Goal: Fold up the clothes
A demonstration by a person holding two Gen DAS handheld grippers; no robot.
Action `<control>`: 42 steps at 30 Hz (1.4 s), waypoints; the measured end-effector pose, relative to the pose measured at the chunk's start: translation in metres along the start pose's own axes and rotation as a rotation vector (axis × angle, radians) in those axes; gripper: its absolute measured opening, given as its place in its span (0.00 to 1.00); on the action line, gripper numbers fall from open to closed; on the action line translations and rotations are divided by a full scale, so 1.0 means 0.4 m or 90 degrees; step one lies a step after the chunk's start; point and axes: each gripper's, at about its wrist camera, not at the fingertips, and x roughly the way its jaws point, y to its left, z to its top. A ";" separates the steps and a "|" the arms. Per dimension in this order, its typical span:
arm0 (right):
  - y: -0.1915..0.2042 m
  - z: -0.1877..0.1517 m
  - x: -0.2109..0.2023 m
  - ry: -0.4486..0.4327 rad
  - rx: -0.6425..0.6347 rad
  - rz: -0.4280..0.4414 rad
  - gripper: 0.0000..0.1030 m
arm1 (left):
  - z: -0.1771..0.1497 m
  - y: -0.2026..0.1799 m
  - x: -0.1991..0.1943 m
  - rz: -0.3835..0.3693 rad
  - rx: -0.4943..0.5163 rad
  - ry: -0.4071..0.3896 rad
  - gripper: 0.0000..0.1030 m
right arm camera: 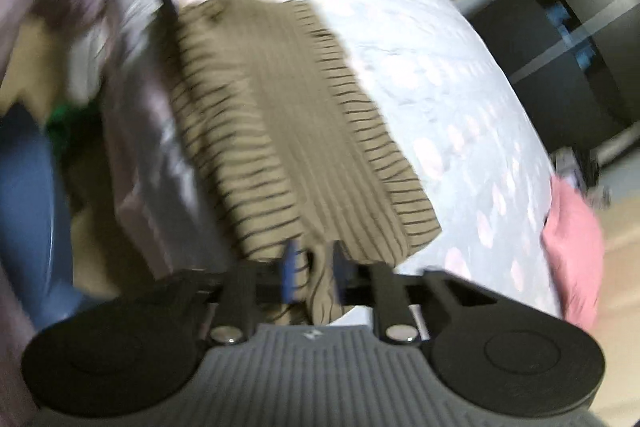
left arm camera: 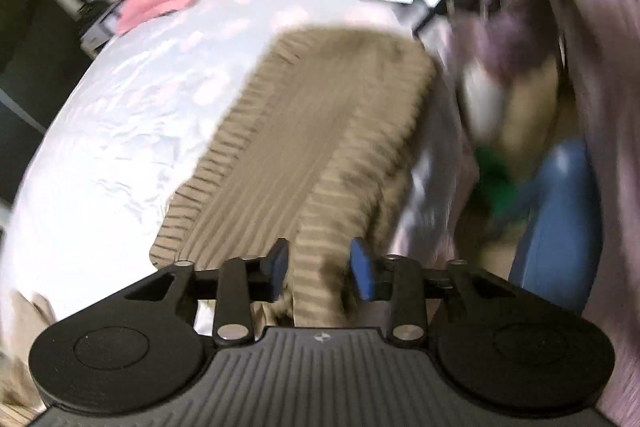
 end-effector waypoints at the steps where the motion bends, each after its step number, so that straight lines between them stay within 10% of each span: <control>1: -0.016 0.006 0.009 0.000 0.030 0.002 0.09 | 0.005 0.019 -0.001 -0.004 -0.029 -0.012 0.27; 14: -0.080 -0.087 0.228 0.150 0.215 0.094 0.09 | -0.059 0.079 0.215 -0.054 -0.198 0.111 0.19; 28: -0.172 -0.088 0.082 0.047 0.347 0.042 0.14 | -0.044 0.176 0.061 -0.011 -0.335 -0.011 0.26; 42: -0.333 -0.019 0.278 -0.019 0.570 -0.028 0.14 | -0.057 0.388 0.166 0.097 -0.537 -0.056 0.19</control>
